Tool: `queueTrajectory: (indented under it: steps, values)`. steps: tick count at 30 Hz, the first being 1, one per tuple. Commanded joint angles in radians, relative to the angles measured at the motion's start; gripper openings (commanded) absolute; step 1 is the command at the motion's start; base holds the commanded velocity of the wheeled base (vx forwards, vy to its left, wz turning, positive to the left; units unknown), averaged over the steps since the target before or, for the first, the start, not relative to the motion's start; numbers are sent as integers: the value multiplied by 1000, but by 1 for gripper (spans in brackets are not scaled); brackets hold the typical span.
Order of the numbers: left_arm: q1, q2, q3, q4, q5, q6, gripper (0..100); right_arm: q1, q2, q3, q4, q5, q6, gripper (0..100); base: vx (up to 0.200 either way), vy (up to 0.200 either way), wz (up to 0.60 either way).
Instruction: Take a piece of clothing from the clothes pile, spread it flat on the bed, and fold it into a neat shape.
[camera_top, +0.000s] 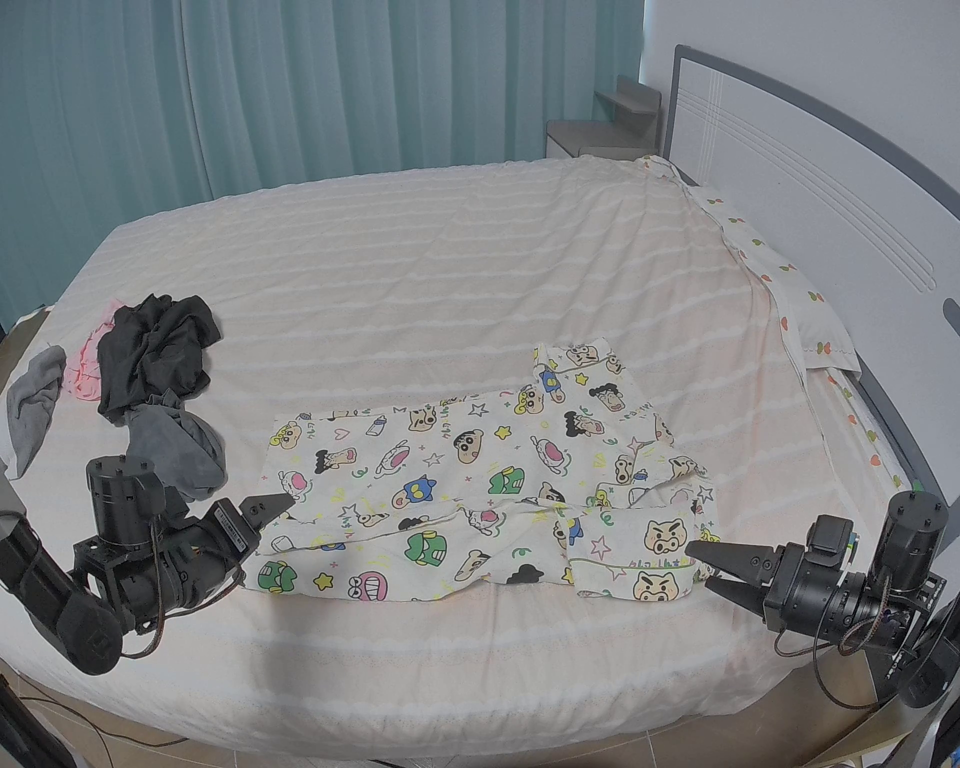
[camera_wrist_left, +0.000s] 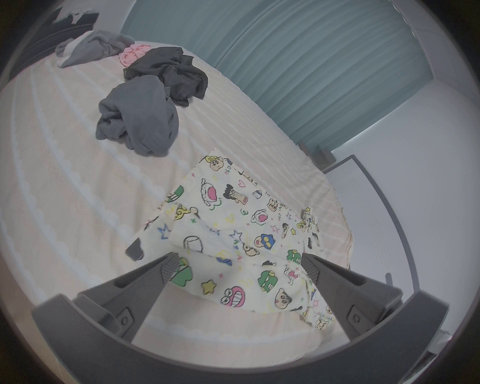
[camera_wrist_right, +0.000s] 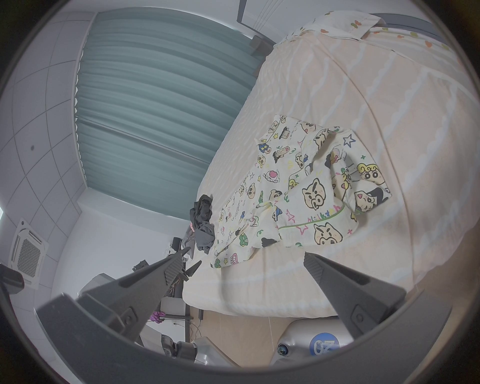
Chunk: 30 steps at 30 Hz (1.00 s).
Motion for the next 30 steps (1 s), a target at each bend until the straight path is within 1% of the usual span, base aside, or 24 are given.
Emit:
queueTrajectory:
  steps: [1,7,9,11,15,19,24,30]
  values:
    - [-23,-39,52,-2,8,17,100,-9,0,25,-8,1,2,100,0,0,0]
    - [-29,-39,68,0,11,20,100,-1,12,25,0,1,8,100,0,0,0]
    - [-30,-31,71,1,11,21,100,2,19,25,-2,1,33,100,0,0,0]
    - [-32,-30,71,1,13,21,100,2,20,25,-2,1,35,100,0,0,0]
    - [-47,-20,65,1,48,21,100,2,26,25,0,1,36,100,0,0,0]
    - [-76,9,68,0,56,20,100,2,31,25,0,1,36,100,0,0,0]
    - [-85,16,63,0,59,20,100,4,35,25,0,1,36,100,0,0,0]
    - [-78,35,54,-7,60,23,100,14,37,25,0,0,38,100,0,200,0]
